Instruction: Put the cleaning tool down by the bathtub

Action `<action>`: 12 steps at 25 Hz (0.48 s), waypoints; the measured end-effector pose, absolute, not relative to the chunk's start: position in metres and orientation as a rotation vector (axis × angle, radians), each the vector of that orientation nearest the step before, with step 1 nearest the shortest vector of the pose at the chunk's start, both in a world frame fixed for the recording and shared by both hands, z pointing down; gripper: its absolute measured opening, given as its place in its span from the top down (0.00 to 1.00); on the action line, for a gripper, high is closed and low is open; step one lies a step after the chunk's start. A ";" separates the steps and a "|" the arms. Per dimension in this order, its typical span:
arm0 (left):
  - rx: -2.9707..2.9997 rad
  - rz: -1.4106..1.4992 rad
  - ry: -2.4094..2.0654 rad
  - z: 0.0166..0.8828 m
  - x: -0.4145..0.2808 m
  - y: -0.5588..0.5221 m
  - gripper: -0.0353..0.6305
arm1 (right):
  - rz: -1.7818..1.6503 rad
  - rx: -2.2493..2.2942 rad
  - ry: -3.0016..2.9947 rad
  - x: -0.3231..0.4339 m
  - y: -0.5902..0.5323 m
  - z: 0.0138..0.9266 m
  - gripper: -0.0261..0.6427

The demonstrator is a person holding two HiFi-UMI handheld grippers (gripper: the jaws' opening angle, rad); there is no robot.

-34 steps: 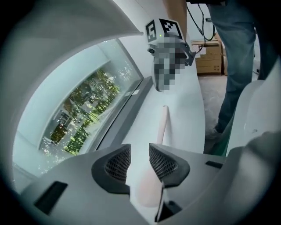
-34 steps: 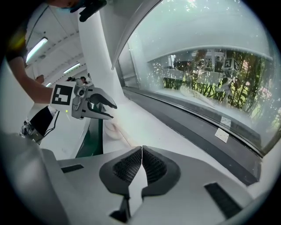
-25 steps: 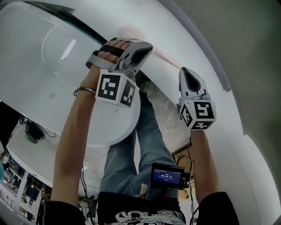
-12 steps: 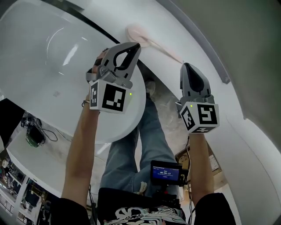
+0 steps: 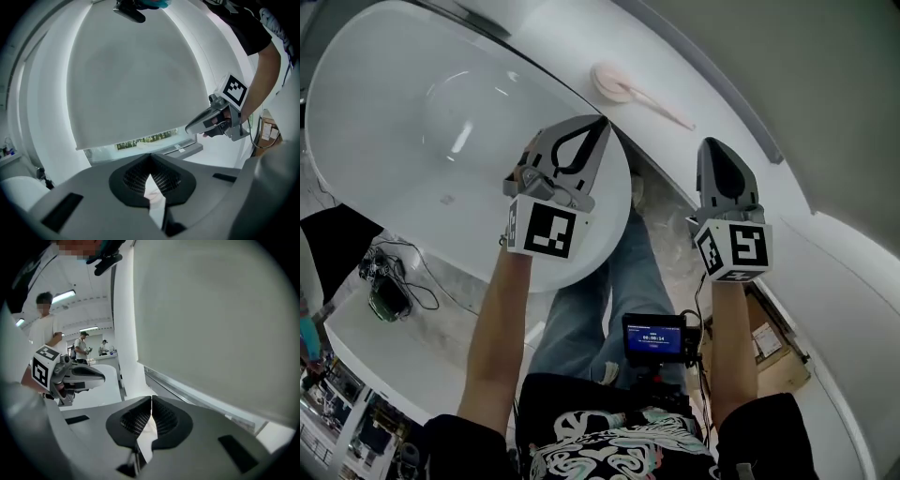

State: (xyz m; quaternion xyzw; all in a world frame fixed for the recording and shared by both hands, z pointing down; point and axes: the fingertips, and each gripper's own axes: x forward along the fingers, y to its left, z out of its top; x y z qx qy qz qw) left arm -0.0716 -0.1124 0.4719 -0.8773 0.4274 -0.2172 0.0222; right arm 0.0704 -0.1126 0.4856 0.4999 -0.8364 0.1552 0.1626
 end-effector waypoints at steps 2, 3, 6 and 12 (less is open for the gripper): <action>-2.723 -0.649 1.346 0.455 -0.081 -0.105 0.92 | 0.389 1.443 -2.378 0.066 -0.104 0.464 0.92; -2.714 -0.640 1.345 0.446 -0.086 -0.104 0.92 | 0.360 1.452 -2.377 0.065 -0.102 0.454 0.92; -2.681 -0.609 1.328 0.418 -0.098 -0.100 0.92 | 0.304 1.477 -2.389 0.058 -0.094 0.427 0.92; -2.659 -0.506 1.373 0.359 -0.116 -0.075 0.92 | 0.290 1.522 -2.404 0.051 -0.064 0.373 0.92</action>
